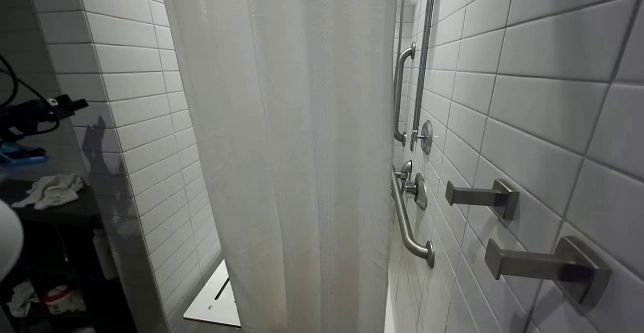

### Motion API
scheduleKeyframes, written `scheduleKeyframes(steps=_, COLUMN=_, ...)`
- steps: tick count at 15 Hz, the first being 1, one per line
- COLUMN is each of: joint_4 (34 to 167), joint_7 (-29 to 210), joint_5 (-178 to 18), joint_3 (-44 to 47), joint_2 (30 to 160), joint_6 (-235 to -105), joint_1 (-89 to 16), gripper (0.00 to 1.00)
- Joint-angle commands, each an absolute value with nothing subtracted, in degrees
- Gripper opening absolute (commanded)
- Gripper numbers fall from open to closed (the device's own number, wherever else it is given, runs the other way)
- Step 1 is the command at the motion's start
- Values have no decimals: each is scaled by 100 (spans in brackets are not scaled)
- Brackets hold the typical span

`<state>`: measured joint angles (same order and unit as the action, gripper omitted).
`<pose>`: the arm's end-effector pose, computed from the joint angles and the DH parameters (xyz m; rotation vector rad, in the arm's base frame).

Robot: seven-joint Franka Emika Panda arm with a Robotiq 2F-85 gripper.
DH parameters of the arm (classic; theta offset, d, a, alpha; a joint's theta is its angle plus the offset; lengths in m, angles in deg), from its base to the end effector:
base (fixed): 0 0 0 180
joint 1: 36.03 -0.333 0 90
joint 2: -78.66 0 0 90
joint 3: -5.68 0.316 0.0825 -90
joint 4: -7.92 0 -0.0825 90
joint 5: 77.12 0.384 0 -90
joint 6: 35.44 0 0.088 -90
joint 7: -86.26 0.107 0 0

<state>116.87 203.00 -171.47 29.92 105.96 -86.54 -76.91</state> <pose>0.3813 0.4226 0.3552 1.3546 -0.4797 1.6798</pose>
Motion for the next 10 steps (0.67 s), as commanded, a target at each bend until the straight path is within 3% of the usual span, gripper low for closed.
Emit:
scheduleKeyframes(steps=1, joint_4=11572, joint_7=20370, joint_5=-17168, joint_3=2930, joint_2=10569, joint_6=-8586, joint_1=-7718, gripper=100)
scheduleKeyframes(steps=10, joint_4=11525, joint_7=20627, joint_5=-16991, joint_3=2952, joint_2=10221, joint_6=-8708, joint_1=-7505, gripper=100)
